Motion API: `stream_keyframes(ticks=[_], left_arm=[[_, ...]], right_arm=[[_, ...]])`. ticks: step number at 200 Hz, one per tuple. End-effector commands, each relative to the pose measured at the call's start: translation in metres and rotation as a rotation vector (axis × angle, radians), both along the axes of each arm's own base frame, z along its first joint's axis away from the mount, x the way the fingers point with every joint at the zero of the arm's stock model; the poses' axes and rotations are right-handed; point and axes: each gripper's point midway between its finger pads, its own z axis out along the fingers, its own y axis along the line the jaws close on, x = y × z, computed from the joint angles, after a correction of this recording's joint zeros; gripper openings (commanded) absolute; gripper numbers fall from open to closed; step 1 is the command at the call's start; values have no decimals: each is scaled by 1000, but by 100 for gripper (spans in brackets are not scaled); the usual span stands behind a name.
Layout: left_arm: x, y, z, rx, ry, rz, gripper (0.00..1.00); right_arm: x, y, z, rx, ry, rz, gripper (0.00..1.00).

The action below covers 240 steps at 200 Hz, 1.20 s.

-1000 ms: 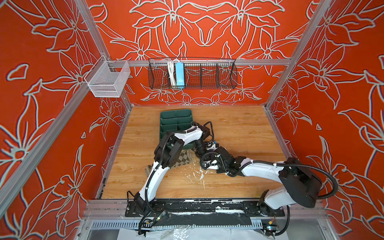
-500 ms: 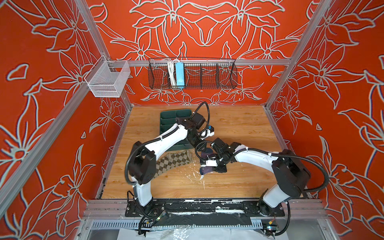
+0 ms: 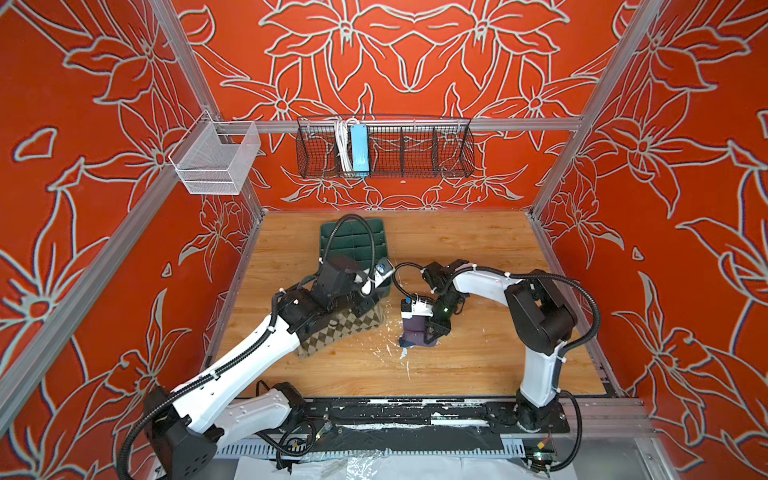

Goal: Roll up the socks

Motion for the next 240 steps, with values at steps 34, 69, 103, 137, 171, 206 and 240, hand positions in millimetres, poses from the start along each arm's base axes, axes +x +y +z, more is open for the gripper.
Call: stream_keyframes(ticks=[34, 69, 103, 137, 171, 206, 240], left_arm=[[-58, -74, -100, 308, -87, -361, 60], [-49, -102, -136, 333, -104, -309, 59], [-38, -108, -162, 374, -104, -272, 58], [-25, -98, -202, 501, -22, -193, 40], [-25, -88, -228, 520, 63, -148, 17], [-26, -80, -236, 523, 127, -107, 0], [-26, -77, -237, 506, 169, -64, 0]], right_arm=[[7, -8, -26, -121, 29, -8, 2], [0, -5, -24, -100, 78, 0, 2], [-8, -3, -21, -77, 121, 6, 2], [-10, -1, -16, -49, 125, 9, 2], [-6, 1, -7, -8, 102, -11, 3], [8, -4, 2, 32, 33, -80, 6], [17, -14, 24, 108, -73, -144, 22]])
